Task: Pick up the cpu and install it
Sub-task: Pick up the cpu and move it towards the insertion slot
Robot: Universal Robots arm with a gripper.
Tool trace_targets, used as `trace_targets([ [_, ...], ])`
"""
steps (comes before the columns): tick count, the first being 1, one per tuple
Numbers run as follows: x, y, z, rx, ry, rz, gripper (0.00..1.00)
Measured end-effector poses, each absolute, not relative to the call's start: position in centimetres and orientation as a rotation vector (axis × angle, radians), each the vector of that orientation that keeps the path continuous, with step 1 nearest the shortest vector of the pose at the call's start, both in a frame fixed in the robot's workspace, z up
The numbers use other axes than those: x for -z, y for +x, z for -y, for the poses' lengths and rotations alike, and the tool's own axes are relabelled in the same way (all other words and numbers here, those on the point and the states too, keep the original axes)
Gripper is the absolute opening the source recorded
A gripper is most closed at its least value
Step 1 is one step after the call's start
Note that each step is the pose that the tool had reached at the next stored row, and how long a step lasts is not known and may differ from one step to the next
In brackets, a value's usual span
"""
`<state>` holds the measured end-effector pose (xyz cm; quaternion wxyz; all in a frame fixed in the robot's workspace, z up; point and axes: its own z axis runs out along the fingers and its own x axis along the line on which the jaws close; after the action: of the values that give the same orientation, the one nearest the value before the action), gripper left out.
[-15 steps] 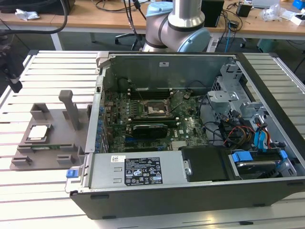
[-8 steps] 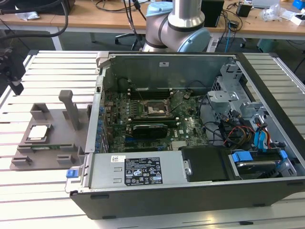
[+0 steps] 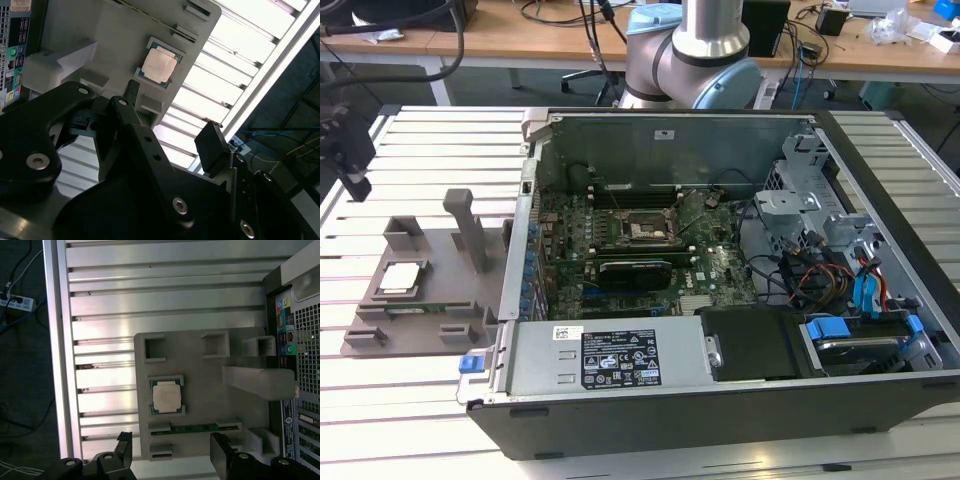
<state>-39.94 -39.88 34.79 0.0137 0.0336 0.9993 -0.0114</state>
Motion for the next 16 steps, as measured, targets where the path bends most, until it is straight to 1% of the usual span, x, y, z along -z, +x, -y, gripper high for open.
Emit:
trace_targets([
  [16, -33.85, -39.94, 39.88, 0.036, 0.105, -3.112, 0.72],
])
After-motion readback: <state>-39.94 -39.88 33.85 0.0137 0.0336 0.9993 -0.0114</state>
